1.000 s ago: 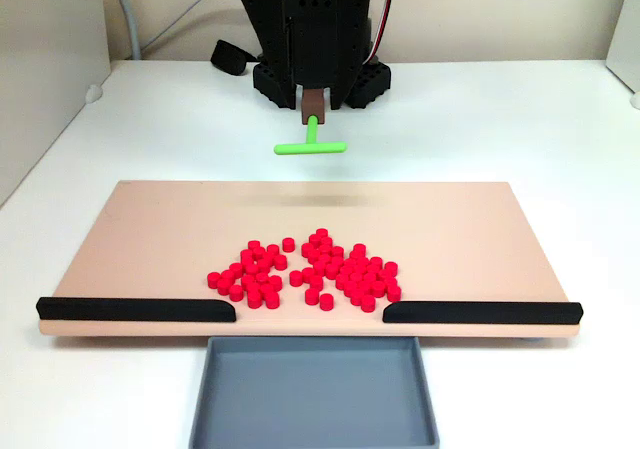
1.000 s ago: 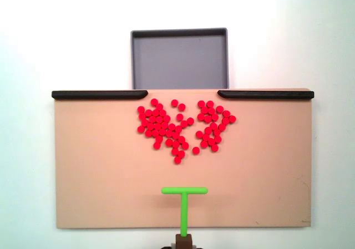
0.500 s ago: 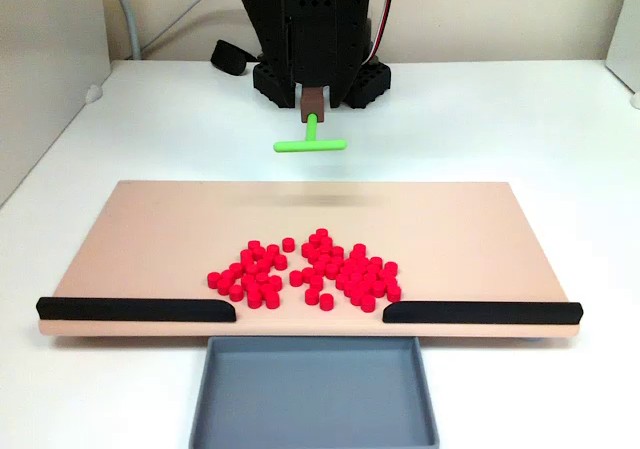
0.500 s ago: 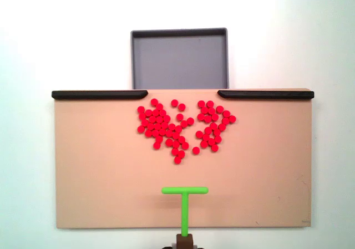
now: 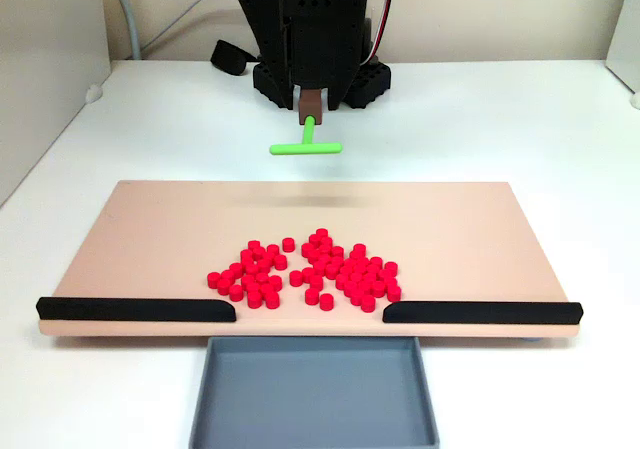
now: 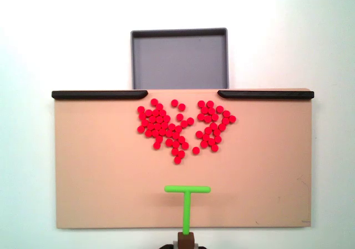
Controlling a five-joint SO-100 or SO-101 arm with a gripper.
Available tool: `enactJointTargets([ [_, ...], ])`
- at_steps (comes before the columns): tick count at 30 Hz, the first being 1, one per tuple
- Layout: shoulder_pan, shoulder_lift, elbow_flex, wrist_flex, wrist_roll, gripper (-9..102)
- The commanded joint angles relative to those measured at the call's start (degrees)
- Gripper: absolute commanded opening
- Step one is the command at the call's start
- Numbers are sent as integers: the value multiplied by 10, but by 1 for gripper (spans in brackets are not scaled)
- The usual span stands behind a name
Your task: Gather the bottom side granules
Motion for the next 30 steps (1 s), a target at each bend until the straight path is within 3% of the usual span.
enactJointTargets([
  [1, -4, 2, 11, -24, 7, 0],
  [30, -18, -1, 132, -127, -5, 0],
])
